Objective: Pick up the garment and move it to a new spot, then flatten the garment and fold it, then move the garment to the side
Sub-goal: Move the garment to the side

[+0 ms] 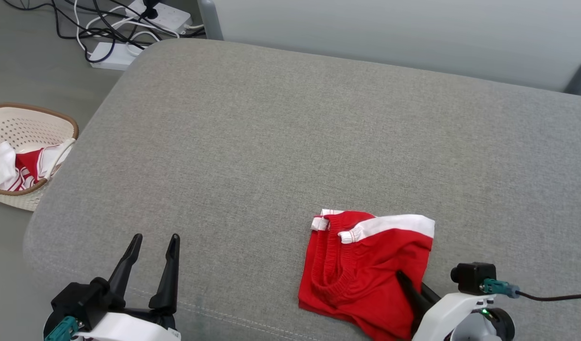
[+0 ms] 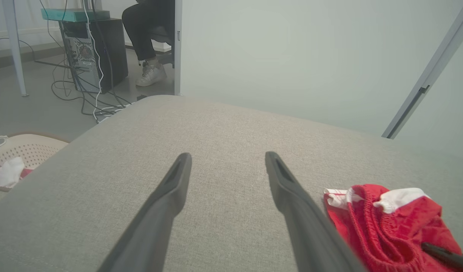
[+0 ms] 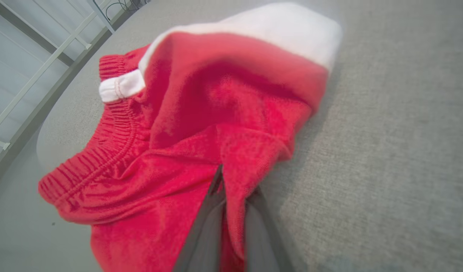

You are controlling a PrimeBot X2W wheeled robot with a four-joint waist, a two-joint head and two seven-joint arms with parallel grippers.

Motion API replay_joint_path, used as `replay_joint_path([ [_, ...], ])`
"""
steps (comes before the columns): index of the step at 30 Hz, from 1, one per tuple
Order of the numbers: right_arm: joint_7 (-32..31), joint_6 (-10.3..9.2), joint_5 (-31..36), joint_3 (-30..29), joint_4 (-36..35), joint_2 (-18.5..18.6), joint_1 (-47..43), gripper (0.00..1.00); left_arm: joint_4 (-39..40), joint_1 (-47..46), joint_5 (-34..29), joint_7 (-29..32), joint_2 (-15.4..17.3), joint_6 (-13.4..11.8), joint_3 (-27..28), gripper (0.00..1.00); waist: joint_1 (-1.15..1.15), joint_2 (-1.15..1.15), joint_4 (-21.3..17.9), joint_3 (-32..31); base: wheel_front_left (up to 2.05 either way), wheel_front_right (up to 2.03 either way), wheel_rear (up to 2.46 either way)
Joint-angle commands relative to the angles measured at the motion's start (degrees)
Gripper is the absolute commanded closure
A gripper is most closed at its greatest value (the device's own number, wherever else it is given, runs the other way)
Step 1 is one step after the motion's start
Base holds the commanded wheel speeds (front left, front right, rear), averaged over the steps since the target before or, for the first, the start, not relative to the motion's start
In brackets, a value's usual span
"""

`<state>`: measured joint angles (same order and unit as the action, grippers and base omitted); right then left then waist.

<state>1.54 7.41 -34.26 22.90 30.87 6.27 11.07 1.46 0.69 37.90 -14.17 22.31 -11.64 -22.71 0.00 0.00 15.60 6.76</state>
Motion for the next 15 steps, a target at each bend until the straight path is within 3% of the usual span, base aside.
replay_joint_path([
  [1, 0.9, 0.08, -0.2, 1.1, -0.7, 0.7, 1.7, 1.0, 1.2, -3.1, -0.2, -0.5, 1.0, 0.4, 2.6, 0.0, 0.0, 0.0, -0.5, 0.2, 0.0, 0.0, 0.0],
  [8, 4.3, 0.08, 0.9, -0.6, -1.3, 2.4, 1.6, 1.0, 1.7, -3.3, -0.6, -0.6, 0.9, 1.0, 2.2, 0.0, 0.0, 0.0, -4.7, 0.8, 0.0, 0.0, 0.0],
  [15, 6.4, 0.08, 1.6, -4.7, -2.1, 3.2, -0.7, 1.0, 2.1, -5.2, -0.9, -0.1, 1.2, 1.9, 1.3, 0.0, 0.0, 0.0, -13.3, 2.4, 0.0, 0.0, 0.0],
])
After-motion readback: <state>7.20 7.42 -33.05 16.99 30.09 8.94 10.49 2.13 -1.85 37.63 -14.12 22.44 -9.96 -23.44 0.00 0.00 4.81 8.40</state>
